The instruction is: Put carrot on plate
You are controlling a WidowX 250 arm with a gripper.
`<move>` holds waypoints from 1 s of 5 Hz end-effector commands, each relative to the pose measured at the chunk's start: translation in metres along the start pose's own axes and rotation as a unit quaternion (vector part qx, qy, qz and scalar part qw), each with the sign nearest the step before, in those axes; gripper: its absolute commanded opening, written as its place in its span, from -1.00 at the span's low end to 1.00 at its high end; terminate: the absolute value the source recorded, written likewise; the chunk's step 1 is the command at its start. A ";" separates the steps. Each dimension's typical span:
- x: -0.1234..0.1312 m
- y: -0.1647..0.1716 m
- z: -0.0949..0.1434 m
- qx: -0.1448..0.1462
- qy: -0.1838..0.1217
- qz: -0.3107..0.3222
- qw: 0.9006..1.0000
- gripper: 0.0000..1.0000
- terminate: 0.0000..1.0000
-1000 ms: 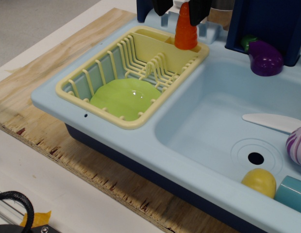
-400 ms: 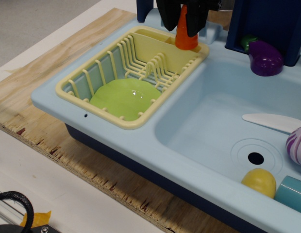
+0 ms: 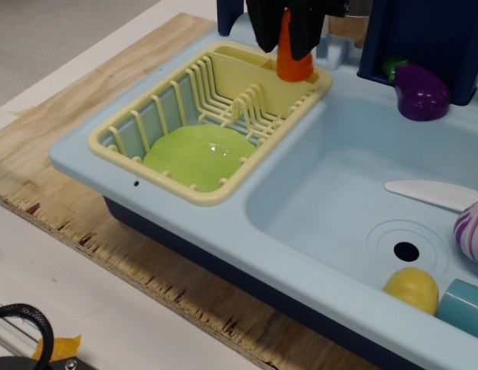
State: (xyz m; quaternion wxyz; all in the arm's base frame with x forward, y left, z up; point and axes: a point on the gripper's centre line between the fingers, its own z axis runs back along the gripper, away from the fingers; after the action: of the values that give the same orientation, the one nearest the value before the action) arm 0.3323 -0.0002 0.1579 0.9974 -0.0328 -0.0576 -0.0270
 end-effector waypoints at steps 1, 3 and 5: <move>-0.017 -0.003 0.032 0.017 0.015 0.039 0.999 -1.00 -1.00; -0.075 0.009 0.022 0.001 0.003 0.114 0.993 -1.00 -1.00; -0.101 0.020 0.007 -0.011 0.014 0.166 0.986 -1.00 -1.00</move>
State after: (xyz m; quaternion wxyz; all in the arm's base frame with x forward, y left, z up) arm 0.2348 0.0286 0.1419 0.9899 -0.0533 -0.0102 0.1311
